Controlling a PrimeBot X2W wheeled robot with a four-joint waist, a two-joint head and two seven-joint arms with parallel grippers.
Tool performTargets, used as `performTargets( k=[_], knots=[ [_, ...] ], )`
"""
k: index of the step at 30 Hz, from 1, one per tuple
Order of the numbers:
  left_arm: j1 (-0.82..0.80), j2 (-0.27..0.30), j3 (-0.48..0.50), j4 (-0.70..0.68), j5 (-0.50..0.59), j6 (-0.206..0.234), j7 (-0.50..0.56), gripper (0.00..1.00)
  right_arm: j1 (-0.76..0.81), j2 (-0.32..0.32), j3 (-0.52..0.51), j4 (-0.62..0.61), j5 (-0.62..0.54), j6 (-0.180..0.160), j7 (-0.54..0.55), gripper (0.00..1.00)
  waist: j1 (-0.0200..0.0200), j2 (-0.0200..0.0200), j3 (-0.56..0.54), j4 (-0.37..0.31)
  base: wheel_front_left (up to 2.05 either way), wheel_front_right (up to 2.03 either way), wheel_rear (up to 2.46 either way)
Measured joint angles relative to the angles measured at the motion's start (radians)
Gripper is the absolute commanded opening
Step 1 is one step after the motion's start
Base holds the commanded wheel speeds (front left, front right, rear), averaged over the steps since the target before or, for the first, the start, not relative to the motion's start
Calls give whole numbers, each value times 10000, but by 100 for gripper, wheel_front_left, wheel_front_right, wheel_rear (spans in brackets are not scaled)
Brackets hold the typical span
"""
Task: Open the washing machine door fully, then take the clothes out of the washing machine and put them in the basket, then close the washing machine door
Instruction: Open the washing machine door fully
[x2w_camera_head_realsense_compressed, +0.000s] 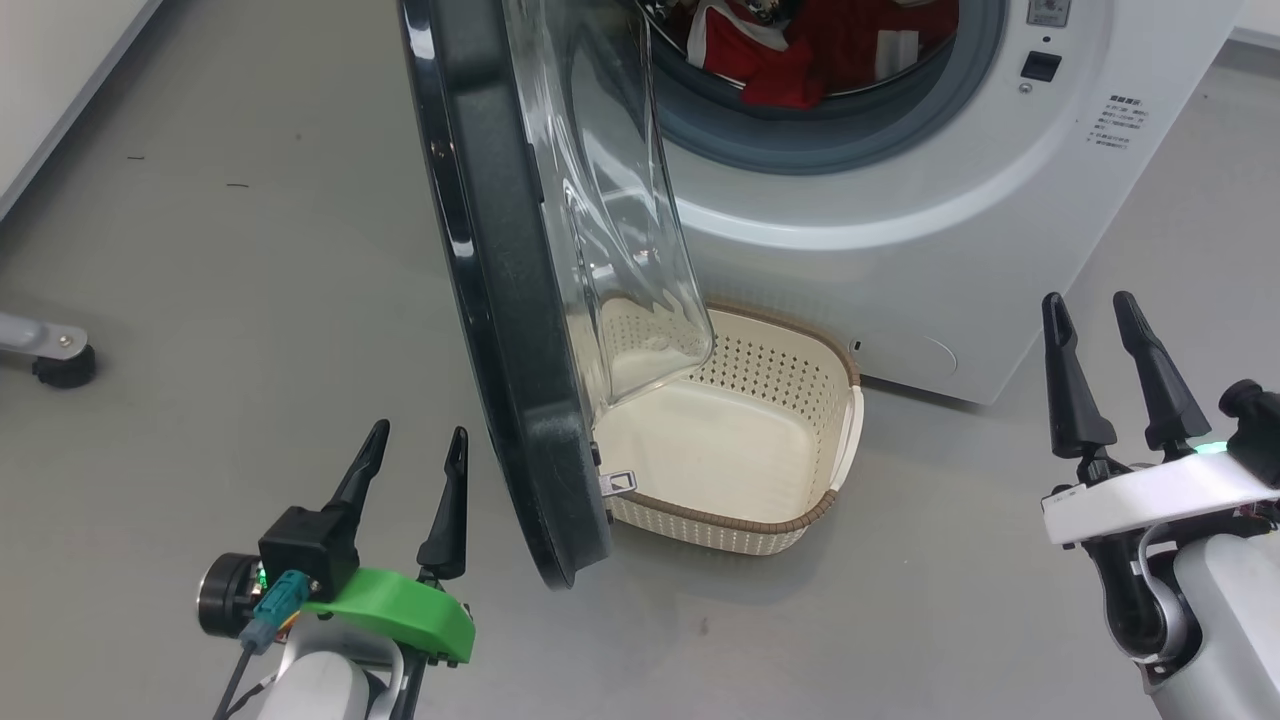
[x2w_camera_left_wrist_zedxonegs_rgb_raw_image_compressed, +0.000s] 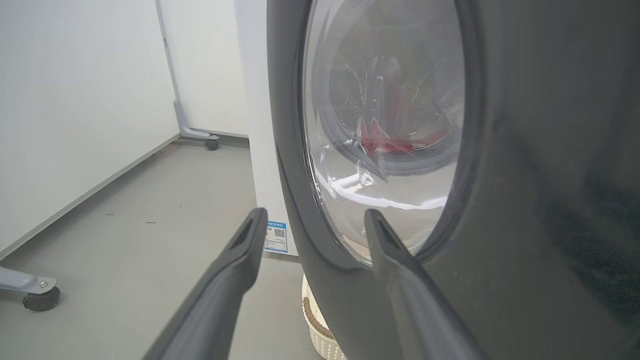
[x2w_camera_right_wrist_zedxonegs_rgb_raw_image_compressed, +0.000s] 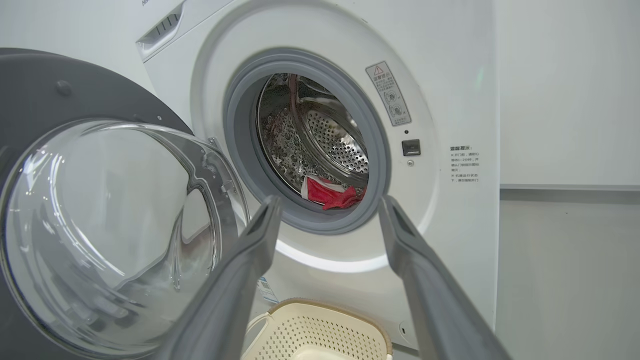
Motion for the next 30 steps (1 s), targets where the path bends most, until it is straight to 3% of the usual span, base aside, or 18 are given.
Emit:
performTargets(
  k=[3,5,9,16,30],
  knots=[
    [4,0,27,19,-2,0,0,100,18,-165,182,146,-1093,-59,-462,100,0,0,-6,-27,0,0,0],
    [5,2,31,40,-2,0,0,100,59,-276,339,217,-1904,-318,-282,100,0,0,-13,-40,0,0,0],
    [12,0,33,71,-4,0,0,100,293,-82,330,408,-2447,-828,-113,100,0,0,-30,-58,0,0,0],
    [70,2,38,105,-4,0,0,100,569,637,-38,410,-3083,-1406,-35,100,0,0,-34,-82,0,0,0],
    [77,2,31,171,-21,0,0,100,848,1442,-313,387,-3871,-1513,-35,100,0,0,-33,-71,0,0,0]
  ],
)
